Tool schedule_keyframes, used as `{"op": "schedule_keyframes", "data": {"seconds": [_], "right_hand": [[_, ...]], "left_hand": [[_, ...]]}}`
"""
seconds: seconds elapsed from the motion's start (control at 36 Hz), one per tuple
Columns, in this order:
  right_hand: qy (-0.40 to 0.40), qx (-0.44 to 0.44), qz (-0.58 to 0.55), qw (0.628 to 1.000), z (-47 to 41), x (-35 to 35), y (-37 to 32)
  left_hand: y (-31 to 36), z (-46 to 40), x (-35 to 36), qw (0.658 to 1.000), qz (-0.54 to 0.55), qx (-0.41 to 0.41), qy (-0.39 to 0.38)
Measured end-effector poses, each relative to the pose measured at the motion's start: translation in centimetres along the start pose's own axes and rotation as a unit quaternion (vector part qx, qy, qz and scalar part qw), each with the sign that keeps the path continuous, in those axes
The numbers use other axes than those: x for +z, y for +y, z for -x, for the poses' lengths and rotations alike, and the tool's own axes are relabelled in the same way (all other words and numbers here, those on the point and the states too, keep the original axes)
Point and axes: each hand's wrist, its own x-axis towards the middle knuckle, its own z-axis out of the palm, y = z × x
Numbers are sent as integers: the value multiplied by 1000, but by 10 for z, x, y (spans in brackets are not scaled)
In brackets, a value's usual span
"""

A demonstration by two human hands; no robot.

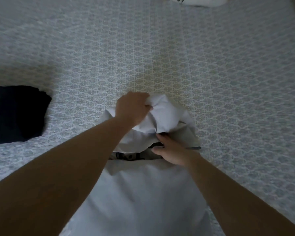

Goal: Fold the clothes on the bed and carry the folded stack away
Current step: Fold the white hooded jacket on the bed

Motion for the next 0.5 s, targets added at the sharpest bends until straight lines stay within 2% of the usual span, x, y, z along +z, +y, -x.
{"op": "schedule_keyframes", "data": {"seconds": [0.06, 0.14, 0.19, 0.25, 0.28, 0.31, 0.33, 0.39, 0.44, 0.5], "right_hand": [[1, 36, -85, 996, 6, 0, -4], [151, 92, -207, 962, 29, -4, -5], [320, 77, -128, 936, 55, -1, -5], [496, 15, 35, 867, 79, 2, -6], [537, -22, 97, 838, 90, 6, -7], [539, -66, 143, 828, 98, 8, -10], [507, -116, 180, 835, 103, 9, -13], [387, -195, 265, 861, 108, 8, -20], [244, -209, 377, 869, 110, 8, -27], [148, -179, 452, 861, 109, 12, -27]], "left_hand": [[6, 29, -3, 994, -13, 72, 75], [10, 72, -8, 981, 21, 127, 143], [9, 93, -10, 974, 40, 140, 173], [10, 112, -12, 971, 47, 145, 182], [11, 122, -13, 971, 44, 152, 179], [12, 133, -14, 971, 39, 161, 173], [13, 145, -13, 970, 39, 174, 163], [15, 169, -10, 968, 46, 203, 139], [16, 191, -7, 965, 52, 226, 119], [13, 209, -4, 964, 44, 236, 112]]}}
